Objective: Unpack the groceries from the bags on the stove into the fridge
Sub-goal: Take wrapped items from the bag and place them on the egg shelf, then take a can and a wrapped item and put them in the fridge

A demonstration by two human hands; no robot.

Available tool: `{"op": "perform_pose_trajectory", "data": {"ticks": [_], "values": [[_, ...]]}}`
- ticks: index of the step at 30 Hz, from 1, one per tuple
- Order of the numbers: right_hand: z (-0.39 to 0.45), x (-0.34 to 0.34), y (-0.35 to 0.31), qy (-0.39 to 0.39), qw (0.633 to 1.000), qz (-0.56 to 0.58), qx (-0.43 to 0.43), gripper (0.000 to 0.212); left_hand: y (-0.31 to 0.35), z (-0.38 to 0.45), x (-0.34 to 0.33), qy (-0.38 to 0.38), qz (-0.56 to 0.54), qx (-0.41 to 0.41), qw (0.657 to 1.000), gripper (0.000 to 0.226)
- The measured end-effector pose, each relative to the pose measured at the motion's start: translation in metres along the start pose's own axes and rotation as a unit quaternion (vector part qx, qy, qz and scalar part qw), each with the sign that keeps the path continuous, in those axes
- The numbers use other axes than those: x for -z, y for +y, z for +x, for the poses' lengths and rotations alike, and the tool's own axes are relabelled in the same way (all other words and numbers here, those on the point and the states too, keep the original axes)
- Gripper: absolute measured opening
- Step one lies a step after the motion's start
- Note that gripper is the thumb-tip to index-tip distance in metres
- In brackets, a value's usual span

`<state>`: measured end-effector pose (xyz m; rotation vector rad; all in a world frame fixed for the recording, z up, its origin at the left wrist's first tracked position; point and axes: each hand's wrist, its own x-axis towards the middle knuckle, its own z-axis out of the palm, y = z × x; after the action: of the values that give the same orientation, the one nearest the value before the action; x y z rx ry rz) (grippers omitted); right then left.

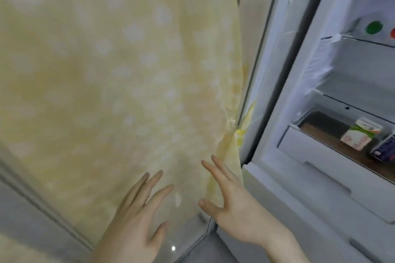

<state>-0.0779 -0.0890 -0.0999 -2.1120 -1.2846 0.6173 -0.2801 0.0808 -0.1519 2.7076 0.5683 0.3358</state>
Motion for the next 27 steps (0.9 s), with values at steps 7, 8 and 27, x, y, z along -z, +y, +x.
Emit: {"op": "perform_pose_trajectory", "data": {"ticks": [7,8,27], "values": [[0.028,-0.028,-0.008,-0.191,0.970,-0.108,0.102,0.082,0.017,-0.110,-0.015,-0.066,0.168,0.233,0.956,0.094],[0.029,-0.035,-0.014,-0.211,0.962,-0.126,0.116,0.082,0.021,-0.127,-0.011,-0.073,0.178,0.267,0.944,0.096],[-0.119,-0.259,-0.259,-0.421,0.714,-0.199,0.523,0.079,0.148,-0.506,0.026,0.191,0.132,0.719,0.655,0.091]]}}
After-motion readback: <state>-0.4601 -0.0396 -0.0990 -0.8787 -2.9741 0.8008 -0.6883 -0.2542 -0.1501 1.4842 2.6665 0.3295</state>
